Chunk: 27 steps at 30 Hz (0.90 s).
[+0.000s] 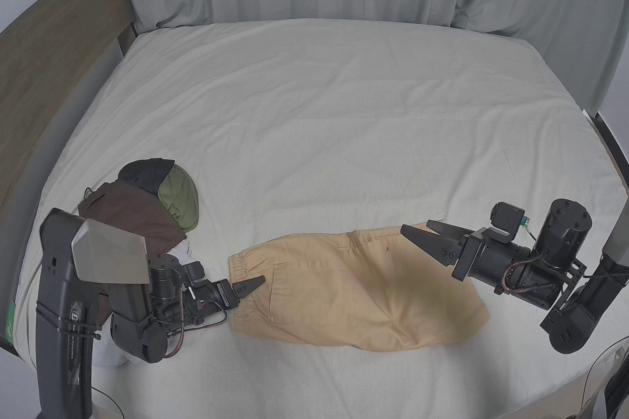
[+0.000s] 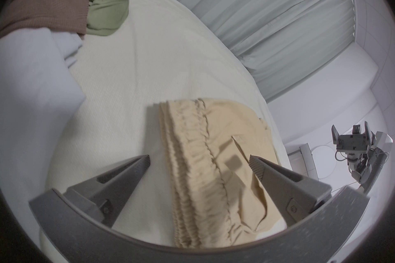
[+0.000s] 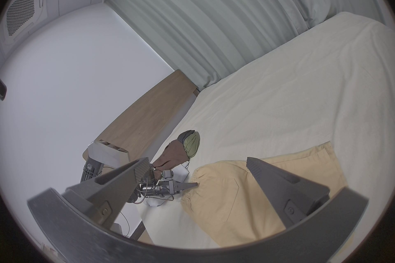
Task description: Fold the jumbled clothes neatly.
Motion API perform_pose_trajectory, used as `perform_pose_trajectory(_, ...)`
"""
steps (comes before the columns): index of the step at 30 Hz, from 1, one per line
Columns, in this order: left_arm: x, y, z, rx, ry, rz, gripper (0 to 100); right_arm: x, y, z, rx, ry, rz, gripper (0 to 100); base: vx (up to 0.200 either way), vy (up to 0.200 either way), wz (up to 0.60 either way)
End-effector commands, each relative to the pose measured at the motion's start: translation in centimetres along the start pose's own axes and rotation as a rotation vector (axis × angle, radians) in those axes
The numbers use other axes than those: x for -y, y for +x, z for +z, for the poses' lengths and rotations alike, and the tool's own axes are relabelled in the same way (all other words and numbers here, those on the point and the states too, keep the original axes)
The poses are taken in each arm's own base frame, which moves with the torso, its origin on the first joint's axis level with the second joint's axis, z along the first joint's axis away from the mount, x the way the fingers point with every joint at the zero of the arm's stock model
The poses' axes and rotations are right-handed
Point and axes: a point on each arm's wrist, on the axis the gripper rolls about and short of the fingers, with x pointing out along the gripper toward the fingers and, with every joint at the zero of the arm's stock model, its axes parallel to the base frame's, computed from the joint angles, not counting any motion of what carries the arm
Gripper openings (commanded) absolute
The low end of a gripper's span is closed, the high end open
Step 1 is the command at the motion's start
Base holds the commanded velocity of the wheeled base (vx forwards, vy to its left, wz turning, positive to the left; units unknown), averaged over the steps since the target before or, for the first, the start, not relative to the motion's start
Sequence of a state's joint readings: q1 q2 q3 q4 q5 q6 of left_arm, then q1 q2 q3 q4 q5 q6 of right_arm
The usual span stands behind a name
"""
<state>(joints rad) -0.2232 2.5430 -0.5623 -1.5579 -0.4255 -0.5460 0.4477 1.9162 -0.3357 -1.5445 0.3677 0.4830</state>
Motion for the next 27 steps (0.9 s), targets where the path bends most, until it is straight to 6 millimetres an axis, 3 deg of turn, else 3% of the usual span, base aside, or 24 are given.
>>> perform_pose_trajectory(1, 0.89, -0.05, -1.33, -0.056, -0.004, -0.01, 100, 0.06, 0.05, -0.1, -0.004, 0.002, -0.001, 100, 0.0, 0.0, 0.0)
perform_pose_trajectory(8, 1.57, -0.2, -2.18, -0.091, -0.001, -0.018, 100, 0.06, 0.05, -0.1, -0.004, 0.002, -0.001, 100, 0.0, 0.0, 0.0)
perform_pose_trajectory(26, 1.43, -0.22, -2.02, -0.085, -0.003, -0.015, 100, 0.16, 0.12, -0.23, -0.009, 0.005, -0.004, 100, 0.0, 0.0, 0.0)
perform_pose_trajectory(27, 1.43, -0.19, -1.99, -0.084, -0.003, -0.016, 0, 0.16, 0.12, -0.23, -0.009, 0.005, -0.004, 100, 0.0, 0.0, 0.0)
